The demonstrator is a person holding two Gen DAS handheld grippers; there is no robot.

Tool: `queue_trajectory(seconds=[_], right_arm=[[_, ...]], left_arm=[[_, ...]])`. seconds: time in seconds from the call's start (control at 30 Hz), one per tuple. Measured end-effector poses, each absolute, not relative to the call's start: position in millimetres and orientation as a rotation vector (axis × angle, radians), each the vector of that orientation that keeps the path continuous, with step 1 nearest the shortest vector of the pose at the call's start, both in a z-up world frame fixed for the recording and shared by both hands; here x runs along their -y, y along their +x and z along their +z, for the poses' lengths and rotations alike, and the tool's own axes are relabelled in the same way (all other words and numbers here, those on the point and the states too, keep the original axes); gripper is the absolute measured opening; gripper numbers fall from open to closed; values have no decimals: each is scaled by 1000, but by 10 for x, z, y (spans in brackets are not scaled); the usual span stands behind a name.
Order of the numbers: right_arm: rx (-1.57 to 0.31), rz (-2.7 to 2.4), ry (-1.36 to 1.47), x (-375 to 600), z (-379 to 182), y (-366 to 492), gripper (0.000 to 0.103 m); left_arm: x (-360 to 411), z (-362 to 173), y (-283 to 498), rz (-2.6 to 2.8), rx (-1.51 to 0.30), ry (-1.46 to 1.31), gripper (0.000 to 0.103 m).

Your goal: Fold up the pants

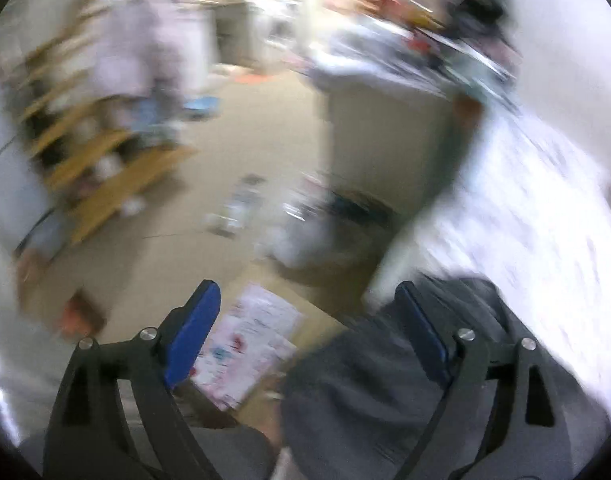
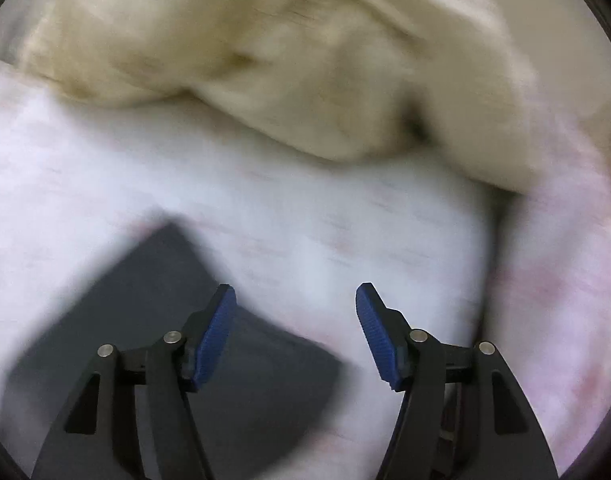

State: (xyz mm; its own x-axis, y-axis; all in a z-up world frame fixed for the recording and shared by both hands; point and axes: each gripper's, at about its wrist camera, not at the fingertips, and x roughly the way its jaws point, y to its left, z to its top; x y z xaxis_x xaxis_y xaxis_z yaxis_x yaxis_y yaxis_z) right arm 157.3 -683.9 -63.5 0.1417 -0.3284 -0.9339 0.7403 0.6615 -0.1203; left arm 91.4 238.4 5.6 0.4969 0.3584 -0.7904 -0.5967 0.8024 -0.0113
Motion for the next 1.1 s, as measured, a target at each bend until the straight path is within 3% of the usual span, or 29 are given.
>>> queue_trajectory(seconds=[0.2,0.37,0.4,0.43,0.47,0.77,0.93,1.03,1.1], right_arm=[[-1274,-631,320,6692,-988,2012,66],[-1296,-579,334,6757,-1315,2092,63],[-1286,-546,345,6736,-1337,2116,36],[-1294,-526,331,6697,-1350,2124,16],[-1303,-546,275,6636,-1330,2127,3],[-1242,-409,150,6003,-474,1850,2],[-1505,-17,204,5267,-743,1466,1],[-1571,114,271,5097,-860,1346,1],[-1548,87,304,5230,-764,1392,12]], left_arm=[[-1375,-311,1583,175,-1102,-166,87],[-672,-510,1898,20,-1161,-30,87],[-552,-496,1907,3,-1169,-14,87],[-426,-536,1922,-29,-1180,1,87],[-317,-565,1938,-51,-1189,11,87],[-43,-392,1885,-214,-1192,-109,87],[-132,-302,1822,-252,-1212,-203,87],[-204,-315,1827,-232,-1230,-248,87],[-247,-340,1851,-203,-1236,-253,87]])
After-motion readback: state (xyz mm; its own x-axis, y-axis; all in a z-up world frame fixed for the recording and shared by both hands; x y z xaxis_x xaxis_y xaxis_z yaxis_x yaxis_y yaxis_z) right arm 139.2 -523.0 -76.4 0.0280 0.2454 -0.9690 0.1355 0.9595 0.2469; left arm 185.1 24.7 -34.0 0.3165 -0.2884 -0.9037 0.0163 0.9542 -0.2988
